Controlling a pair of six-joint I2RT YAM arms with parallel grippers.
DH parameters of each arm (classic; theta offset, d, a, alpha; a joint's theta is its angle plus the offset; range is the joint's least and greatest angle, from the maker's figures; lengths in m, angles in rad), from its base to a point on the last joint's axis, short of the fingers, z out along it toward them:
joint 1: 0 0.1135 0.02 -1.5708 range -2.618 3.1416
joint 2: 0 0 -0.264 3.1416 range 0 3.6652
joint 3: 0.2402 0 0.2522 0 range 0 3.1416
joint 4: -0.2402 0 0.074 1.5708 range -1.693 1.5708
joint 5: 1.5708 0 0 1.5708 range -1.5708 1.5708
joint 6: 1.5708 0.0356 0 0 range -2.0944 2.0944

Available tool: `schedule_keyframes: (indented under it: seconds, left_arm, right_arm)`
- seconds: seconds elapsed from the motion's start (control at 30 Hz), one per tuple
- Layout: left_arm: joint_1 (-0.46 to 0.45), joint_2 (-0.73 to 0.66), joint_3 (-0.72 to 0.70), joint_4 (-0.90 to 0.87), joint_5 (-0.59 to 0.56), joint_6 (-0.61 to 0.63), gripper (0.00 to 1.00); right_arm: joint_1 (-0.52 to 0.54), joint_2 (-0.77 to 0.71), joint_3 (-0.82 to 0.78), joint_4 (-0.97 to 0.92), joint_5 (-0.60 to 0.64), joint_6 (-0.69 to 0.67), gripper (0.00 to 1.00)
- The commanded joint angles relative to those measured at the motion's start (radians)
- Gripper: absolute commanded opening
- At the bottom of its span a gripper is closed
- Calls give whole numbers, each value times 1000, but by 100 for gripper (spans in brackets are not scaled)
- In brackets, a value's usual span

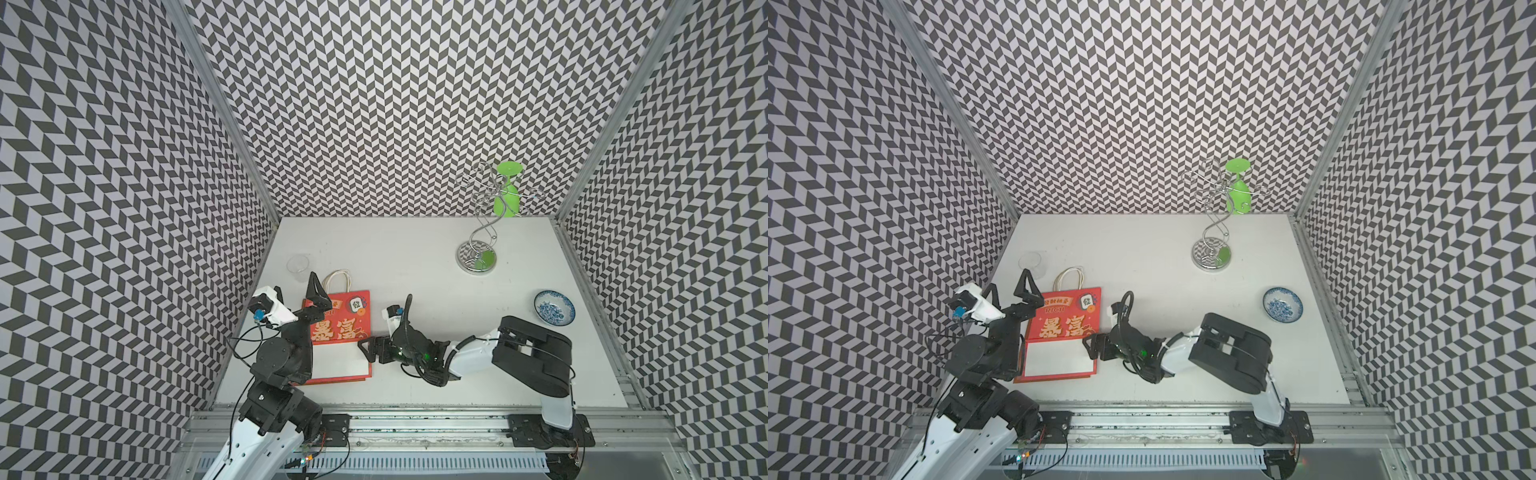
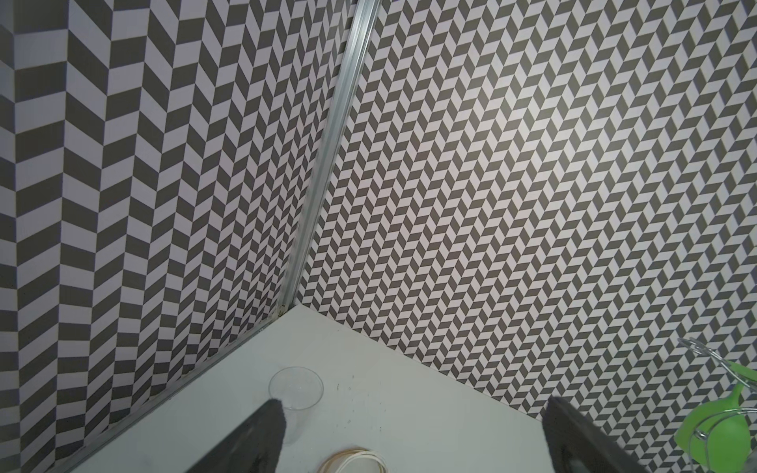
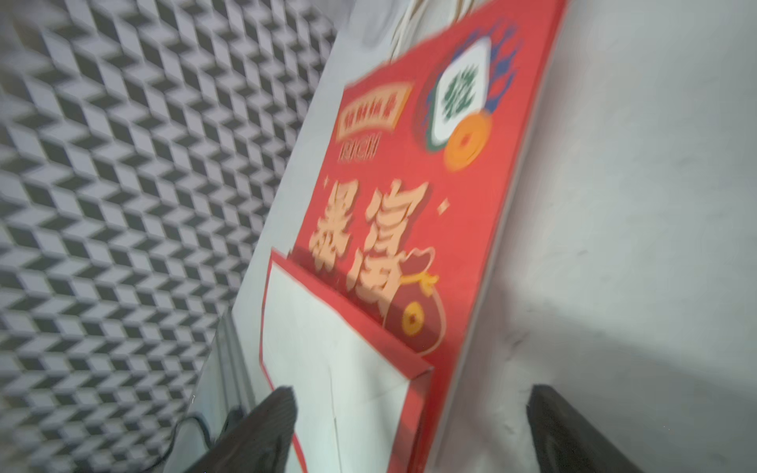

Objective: Put away the paper bag
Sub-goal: Place the paper bag at the center of the board, then reset both arms

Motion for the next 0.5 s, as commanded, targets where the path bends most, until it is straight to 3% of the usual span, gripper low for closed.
schedule_keyframes:
  seconds: [0.0,0.1,0.2,0.33,0.47]
  left_arm:
    - [33,74,-48,65,58,-36,100]
    - [113,200,-91,156,180,-87,100]
    - [218,323,-104,225,296,-140,100]
    - [302,450,-133,352,338,-117,100]
    - [324,537,-157,451,362,-27,99]
  right_arm:
    - [-5,-156,-55,-35,241,-109,100]
    - [-39,-314,-154,-38,331,-257,100]
    - [-141,-485,-254,-51,329,-381,98]
    - [-366,-709,-380,-40,315,-500,95]
    - [-601,-818,-436,3,273,-632,95]
